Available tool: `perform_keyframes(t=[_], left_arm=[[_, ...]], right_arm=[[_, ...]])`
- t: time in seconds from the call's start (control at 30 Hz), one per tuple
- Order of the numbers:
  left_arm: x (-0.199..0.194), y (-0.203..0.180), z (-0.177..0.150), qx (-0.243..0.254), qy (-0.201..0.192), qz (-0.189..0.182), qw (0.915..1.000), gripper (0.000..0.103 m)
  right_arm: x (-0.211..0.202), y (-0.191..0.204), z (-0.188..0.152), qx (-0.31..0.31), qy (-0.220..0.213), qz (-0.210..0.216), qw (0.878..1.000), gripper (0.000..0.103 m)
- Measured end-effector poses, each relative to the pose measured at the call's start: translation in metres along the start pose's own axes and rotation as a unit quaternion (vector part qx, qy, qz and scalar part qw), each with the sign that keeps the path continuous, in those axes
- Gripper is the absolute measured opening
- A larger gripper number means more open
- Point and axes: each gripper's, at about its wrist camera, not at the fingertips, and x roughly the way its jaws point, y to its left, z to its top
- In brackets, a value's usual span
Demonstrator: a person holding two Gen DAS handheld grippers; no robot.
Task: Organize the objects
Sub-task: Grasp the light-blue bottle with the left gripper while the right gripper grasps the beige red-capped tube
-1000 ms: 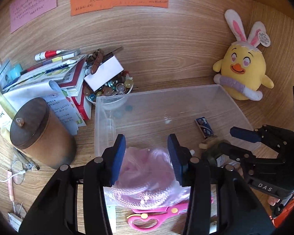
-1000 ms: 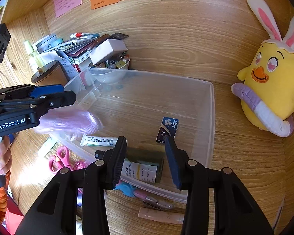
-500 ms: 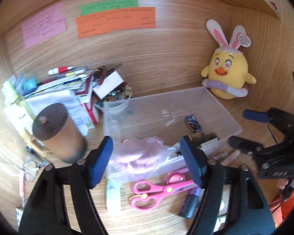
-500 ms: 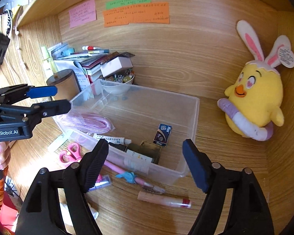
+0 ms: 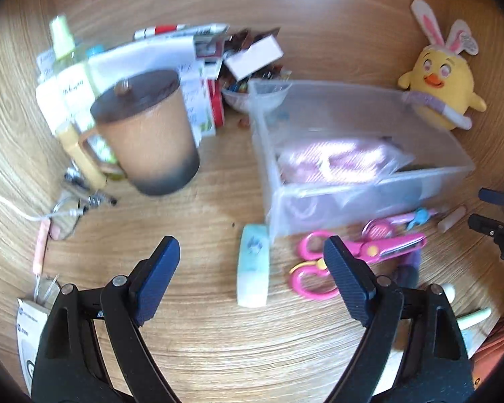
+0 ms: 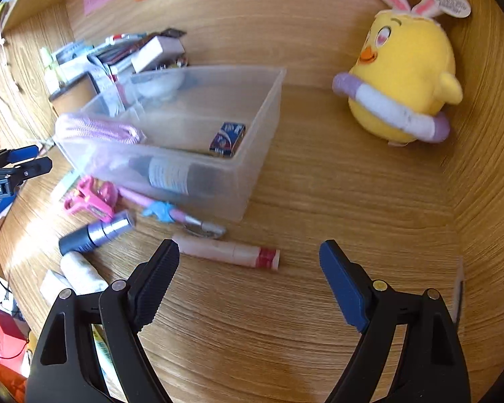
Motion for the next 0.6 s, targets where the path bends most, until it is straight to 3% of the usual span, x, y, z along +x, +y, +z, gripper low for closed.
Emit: perform_keyframes(t=[0.27,0.33,0.53,0.6], left_arm=[[0.027,0.008,-0.013,0.004,0.044,-0.015,0.9989,0.056],[0.031,0.008,-0.013,0.006,0.049,-0.013,0.9987,0.048],[0.036,0.010,-0.018,0.004,0.050,-0.018,0.9986,0.025],[0.033,0.010,-0.021,0.003,0.045,-0.018,0.9988,0.025]], right_arm=[[0.021,0.013,0.006,-0.039,0.017,0.022,0.999,0.081],[0.022,0.015,0.006,-0.050,0.023,0.019,0.998,0.077],[0.023,0.017,0.007,-0.056,0.036,0.021,0.998,0.047],[0.021,0.017,0.005,-0.061,0.035,0.020,0.997,0.040]])
